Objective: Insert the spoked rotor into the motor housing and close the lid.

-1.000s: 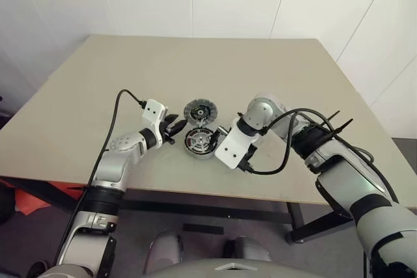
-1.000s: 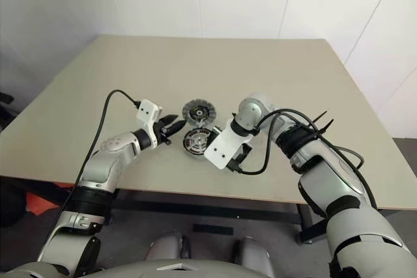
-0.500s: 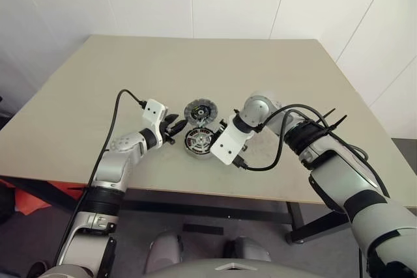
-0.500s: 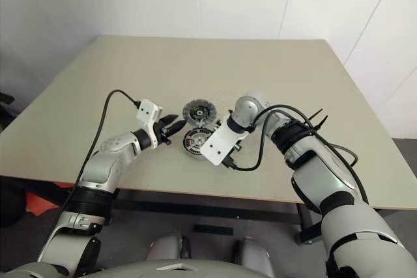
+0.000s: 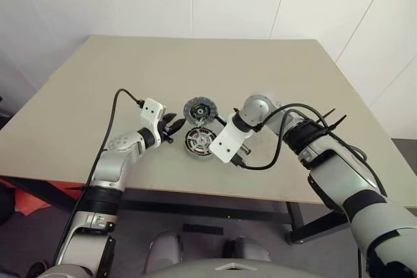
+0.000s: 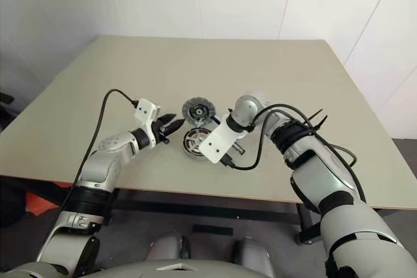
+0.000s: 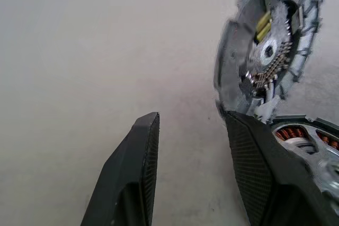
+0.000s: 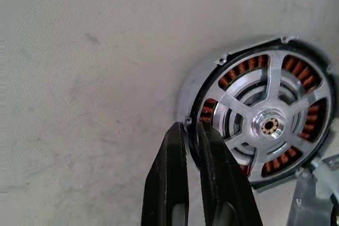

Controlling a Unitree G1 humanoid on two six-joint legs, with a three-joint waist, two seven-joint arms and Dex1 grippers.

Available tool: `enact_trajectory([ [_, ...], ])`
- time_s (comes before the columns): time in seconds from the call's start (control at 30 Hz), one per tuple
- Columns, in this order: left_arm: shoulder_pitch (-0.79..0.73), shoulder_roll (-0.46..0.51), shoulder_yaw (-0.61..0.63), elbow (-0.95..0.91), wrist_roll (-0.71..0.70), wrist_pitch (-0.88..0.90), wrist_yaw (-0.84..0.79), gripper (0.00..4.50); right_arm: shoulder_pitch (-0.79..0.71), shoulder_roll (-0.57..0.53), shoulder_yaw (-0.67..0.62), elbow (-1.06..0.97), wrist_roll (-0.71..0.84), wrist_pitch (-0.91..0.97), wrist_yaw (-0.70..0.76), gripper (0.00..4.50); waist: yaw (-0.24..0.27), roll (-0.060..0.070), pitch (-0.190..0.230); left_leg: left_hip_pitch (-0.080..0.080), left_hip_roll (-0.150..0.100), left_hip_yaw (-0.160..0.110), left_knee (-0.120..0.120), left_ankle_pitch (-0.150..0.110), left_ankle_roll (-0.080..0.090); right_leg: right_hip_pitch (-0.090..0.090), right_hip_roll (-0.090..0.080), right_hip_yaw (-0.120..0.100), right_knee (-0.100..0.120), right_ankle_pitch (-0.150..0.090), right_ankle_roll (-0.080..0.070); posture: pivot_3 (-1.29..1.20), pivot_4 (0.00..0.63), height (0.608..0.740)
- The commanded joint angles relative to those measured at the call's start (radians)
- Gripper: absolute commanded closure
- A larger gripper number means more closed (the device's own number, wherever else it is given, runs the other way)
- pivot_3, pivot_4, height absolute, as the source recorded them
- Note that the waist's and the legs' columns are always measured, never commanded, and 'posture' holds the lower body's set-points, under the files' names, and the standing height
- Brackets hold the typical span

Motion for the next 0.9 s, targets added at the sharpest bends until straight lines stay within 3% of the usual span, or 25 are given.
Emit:
enact_trajectory([
  [0.03,-0.023,0.003,0.015,-0.008,-0.003,-0.023,0.001,2.41,-0.016,-0.003,-0.030,-0.019,0.005,-0.005,-0.019,4.50,0.001,0.000,0.000,0.000,0.000,0.000,0.000,0.000,0.000,0.000,0.000,0.000,0.000,0.000,0.000,0.00,0.000,0.740],
  [0.3,-0.024,-0.003,0.015,0.003,-0.001,-0.031,0.004,2.41,-0.033,-0.040,-0.060,-0.030,0.022,0.011,-0.025,4.50,0.002,0.000,0.000,-0.001,0.000,0.000,0.000,0.000,0.000,0.000,0.000,0.000,0.000,0.000,0.000,0.00,0.000,0.740],
  [0.43,-0.017,-0.011,0.012,0.004,0.000,-0.035,0.007,2.41,-0.033,-0.079,-0.100,-0.069,0.065,0.098,0.021,4.50,0.005,-0.001,0.001,-0.002,0.000,0.000,0.000,0.000,0.000,-0.001,0.000,0.000,0.000,0.000,0.000,0.00,0.000,0.740],
  [0.9,-0.009,-0.037,0.002,0.027,0.009,-0.055,0.007,2.41,-0.062,-0.128,-0.219,-0.086,0.055,0.356,-0.043,4.50,0.005,-0.001,0.001,-0.004,0.000,0.000,0.000,0.000,0.001,-0.003,0.000,0.000,-0.001,0.000,0.000,0.00,0.000,0.740],
])
